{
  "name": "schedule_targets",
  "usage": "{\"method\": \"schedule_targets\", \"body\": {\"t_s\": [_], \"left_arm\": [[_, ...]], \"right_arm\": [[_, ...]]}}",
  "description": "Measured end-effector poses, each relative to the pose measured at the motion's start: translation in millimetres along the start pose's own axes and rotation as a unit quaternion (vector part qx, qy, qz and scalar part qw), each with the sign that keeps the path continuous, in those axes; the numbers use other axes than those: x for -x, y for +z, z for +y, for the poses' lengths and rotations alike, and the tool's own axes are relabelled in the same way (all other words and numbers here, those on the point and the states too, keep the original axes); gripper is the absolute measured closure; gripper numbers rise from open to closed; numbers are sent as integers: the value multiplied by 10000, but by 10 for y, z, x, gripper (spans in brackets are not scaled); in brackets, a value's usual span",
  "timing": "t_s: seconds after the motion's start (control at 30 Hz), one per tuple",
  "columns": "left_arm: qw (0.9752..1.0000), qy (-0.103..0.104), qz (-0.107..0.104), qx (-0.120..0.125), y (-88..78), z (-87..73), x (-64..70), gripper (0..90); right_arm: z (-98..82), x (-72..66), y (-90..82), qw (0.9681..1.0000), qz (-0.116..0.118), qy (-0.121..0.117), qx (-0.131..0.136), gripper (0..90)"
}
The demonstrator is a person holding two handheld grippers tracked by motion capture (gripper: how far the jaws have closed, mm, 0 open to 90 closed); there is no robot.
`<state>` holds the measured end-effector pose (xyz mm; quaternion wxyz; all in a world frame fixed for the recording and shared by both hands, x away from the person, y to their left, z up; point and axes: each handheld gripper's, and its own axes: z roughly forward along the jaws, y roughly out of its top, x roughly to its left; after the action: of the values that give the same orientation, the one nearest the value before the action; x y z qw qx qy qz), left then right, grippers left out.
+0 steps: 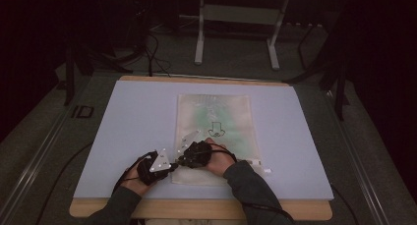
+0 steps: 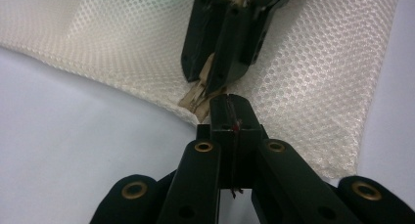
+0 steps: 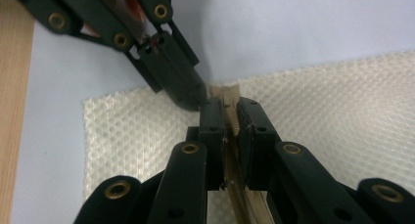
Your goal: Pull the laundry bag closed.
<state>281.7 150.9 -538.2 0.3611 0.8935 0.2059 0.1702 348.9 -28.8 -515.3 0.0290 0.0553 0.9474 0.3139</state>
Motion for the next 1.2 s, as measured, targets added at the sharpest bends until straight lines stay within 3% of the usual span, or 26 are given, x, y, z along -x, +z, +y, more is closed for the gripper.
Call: {"method": "schedule_targets", "body": {"t_s": [0.3, 0.57, 0.83, 1.2], "left_arm": [[10000, 45, 63, 33, -4, -15, 13, 898], [9999, -131, 14, 82, -2, -20, 3, 898], [9996, -234, -46, 139, -5, -38, -17, 897], [9998, -60, 117, 152, 15, -13, 29, 892]], "right_arm": [[-88, 6, -56, 10000, -30, -48, 14, 821], [-132, 4, -54, 10000, -15, -49, 45, 821], [-119, -28, -27, 9997, -198, -108, 38, 820], [-116, -21, 2, 9998, -154, -13, 98, 820]]}}
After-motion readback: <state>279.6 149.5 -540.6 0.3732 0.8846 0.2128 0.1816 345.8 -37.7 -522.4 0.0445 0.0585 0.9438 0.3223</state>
